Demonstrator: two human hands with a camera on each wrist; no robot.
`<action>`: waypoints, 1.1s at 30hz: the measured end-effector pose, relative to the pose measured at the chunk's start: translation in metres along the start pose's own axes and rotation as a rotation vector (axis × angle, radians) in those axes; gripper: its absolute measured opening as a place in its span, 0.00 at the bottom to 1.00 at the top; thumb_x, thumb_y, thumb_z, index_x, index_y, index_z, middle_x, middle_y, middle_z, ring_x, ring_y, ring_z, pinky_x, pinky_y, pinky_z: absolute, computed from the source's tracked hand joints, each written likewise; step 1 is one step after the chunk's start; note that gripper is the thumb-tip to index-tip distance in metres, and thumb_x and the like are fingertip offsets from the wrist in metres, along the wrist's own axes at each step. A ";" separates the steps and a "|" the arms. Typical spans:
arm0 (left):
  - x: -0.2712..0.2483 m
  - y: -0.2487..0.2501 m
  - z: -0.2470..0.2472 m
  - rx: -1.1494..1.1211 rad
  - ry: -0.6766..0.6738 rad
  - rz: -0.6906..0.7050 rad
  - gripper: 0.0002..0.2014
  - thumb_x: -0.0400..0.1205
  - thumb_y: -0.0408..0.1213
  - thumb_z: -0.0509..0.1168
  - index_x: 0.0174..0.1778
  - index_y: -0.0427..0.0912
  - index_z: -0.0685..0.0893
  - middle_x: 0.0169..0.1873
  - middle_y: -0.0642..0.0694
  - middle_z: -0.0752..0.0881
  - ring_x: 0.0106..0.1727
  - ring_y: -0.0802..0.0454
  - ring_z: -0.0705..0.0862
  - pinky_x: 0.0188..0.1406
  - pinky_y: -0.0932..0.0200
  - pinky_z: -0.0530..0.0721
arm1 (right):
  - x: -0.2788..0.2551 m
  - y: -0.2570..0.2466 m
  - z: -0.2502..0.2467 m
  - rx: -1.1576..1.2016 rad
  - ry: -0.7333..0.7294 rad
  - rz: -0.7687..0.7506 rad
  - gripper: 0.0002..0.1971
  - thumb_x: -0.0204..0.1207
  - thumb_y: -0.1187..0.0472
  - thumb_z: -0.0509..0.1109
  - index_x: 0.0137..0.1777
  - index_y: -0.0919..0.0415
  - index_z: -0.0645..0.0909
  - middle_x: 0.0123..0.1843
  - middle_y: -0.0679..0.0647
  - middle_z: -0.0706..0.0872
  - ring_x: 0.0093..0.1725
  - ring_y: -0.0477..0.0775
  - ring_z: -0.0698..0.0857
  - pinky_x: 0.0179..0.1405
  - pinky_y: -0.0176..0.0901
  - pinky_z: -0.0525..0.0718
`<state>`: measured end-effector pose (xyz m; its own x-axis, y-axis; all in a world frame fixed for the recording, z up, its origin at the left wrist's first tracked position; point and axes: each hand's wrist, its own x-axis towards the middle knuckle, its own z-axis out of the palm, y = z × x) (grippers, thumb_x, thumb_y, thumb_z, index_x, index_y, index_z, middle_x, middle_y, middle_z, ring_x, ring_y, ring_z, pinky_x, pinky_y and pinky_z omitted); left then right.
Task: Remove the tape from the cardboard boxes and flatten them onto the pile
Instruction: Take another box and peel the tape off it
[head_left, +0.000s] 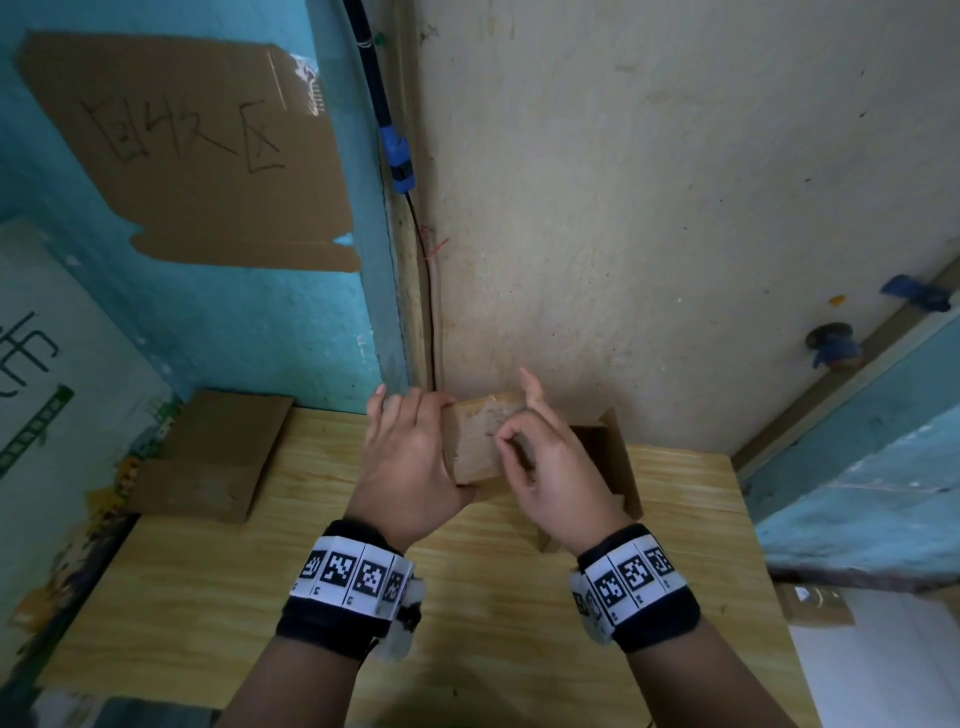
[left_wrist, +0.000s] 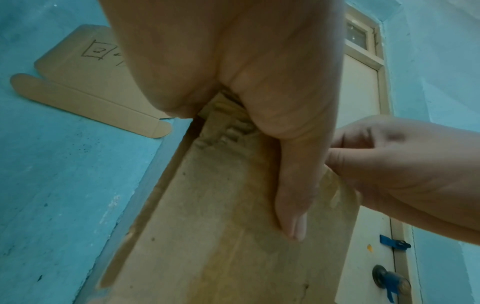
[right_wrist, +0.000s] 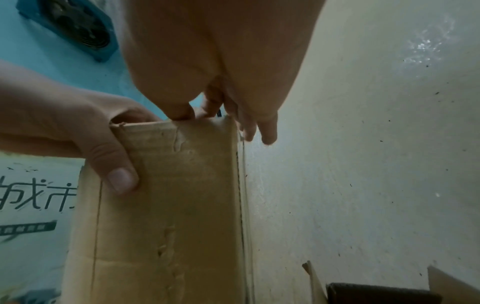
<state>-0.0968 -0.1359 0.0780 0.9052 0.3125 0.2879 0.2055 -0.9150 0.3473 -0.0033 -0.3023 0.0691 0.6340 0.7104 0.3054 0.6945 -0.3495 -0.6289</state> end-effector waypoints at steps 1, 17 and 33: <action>0.000 0.001 0.000 0.003 -0.003 0.001 0.50 0.54 0.73 0.64 0.68 0.44 0.77 0.56 0.51 0.79 0.63 0.48 0.76 0.84 0.41 0.55 | 0.001 -0.002 -0.001 0.027 -0.007 0.015 0.03 0.85 0.60 0.67 0.50 0.53 0.75 0.92 0.57 0.57 0.91 0.49 0.54 0.85 0.54 0.72; 0.001 -0.001 0.000 0.044 0.016 0.014 0.47 0.57 0.70 0.70 0.68 0.44 0.76 0.56 0.51 0.78 0.63 0.49 0.76 0.85 0.42 0.53 | 0.001 0.004 -0.016 0.438 0.023 0.151 0.13 0.91 0.61 0.61 0.72 0.51 0.76 0.62 0.41 0.87 0.63 0.41 0.86 0.59 0.39 0.89; -0.001 0.003 0.004 0.044 0.009 0.002 0.48 0.56 0.72 0.64 0.67 0.43 0.77 0.55 0.50 0.78 0.63 0.47 0.76 0.84 0.41 0.56 | 0.003 0.004 -0.009 0.229 0.026 0.175 0.04 0.85 0.60 0.71 0.47 0.56 0.84 0.61 0.44 0.89 0.70 0.39 0.83 0.64 0.22 0.75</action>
<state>-0.0959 -0.1402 0.0750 0.9024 0.3130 0.2961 0.2202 -0.9258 0.3074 0.0046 -0.3074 0.0735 0.7482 0.6344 0.1941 0.4807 -0.3167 -0.8177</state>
